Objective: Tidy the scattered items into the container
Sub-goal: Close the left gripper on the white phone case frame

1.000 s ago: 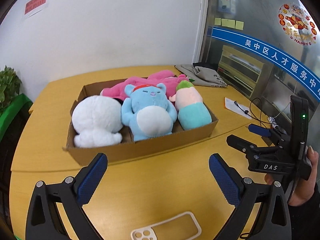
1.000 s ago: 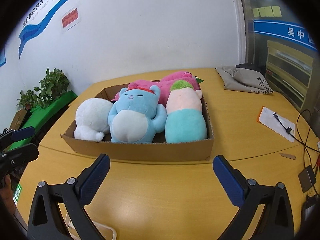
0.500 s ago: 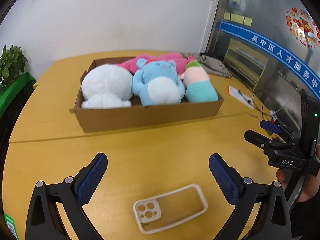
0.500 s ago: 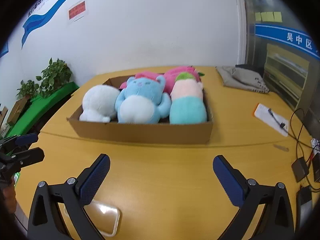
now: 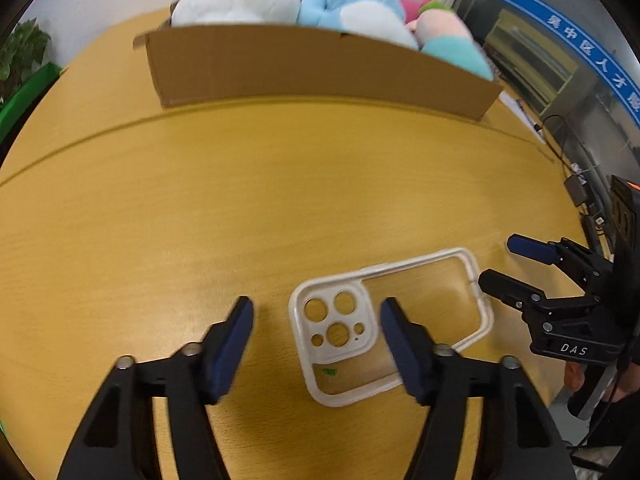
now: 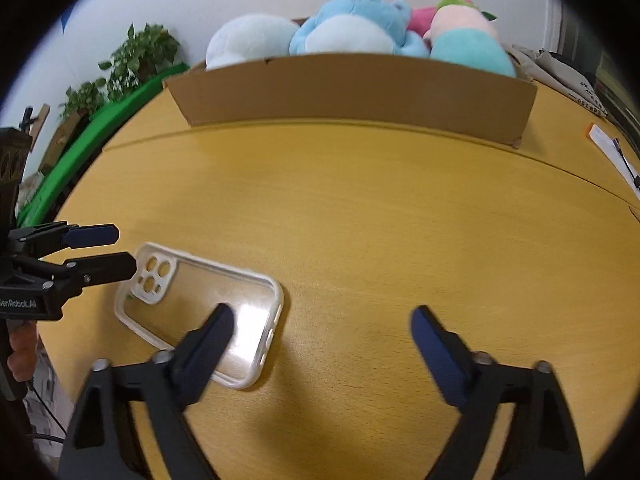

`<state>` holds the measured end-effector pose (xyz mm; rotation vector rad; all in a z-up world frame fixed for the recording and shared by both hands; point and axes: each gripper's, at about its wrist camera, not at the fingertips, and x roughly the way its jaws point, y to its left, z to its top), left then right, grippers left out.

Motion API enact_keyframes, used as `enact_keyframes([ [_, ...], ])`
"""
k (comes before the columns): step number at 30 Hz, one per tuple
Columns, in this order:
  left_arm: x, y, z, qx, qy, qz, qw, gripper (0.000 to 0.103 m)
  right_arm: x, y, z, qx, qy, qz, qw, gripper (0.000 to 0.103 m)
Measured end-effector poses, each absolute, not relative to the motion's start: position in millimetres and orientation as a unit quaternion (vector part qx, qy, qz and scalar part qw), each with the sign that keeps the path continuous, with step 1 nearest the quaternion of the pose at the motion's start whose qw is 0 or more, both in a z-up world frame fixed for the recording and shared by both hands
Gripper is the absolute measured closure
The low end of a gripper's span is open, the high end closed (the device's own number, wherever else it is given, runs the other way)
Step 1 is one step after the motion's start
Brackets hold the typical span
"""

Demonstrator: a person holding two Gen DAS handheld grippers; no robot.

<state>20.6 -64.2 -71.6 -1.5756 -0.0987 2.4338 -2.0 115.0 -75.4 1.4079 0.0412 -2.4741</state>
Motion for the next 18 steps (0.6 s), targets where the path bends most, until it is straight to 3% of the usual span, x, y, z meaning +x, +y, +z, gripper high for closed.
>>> enact_keyframes([
  [1,19.8,-64.3,-76.9,-0.548,-0.039,0.827,0.119,0.068,-2.0,112.6,-80.6,0.495,0.018,-0.856,0.145,0.029],
  [2,21.1,-64.1,-75.9,-0.542,-0.039,0.832,0.116,0.07,0.7,109.8,-82.5,0.49,0.027,-0.86,0.142,0.03],
  [5,22.0,-60.8,-77.8,-0.546,-0.036,0.828,0.125,0.091,6.8,97.2,-83.6,0.485,0.058,-0.862,0.139,0.037],
  [6,23.5,-58.7,-77.6,-0.545,-0.034,0.828,0.128,0.091,8.2,93.8,-82.8,0.482,0.064,-0.862,0.142,0.042],
  [8,25.9,-56.7,-77.1,-0.545,-0.025,0.828,0.127,0.091,11.6,85.8,-79.6,0.477,0.074,-0.862,0.157,0.067],
  [9,26.1,-58.1,-77.6,-0.545,-0.024,0.829,0.127,0.092,12.6,82.8,-78.5,0.478,0.076,-0.859,0.166,0.074],
  [12,27.1,-63.1,-78.9,-0.544,-0.032,0.829,0.127,0.094,12.7,81.8,-76.2,0.48,0.077,-0.858,0.168,0.079],
  [14,26.6,-66.5,-75.7,-0.537,-0.038,0.832,0.129,0.094,10.8,88.9,-74.7,0.482,0.062,-0.858,0.166,0.093],
  [18,27.3,-65.5,-51.2,-0.504,-0.037,0.85,0.145,0.094,5.5,98.2,-68.1,0.474,0.044,-0.864,0.164,0.094],
])
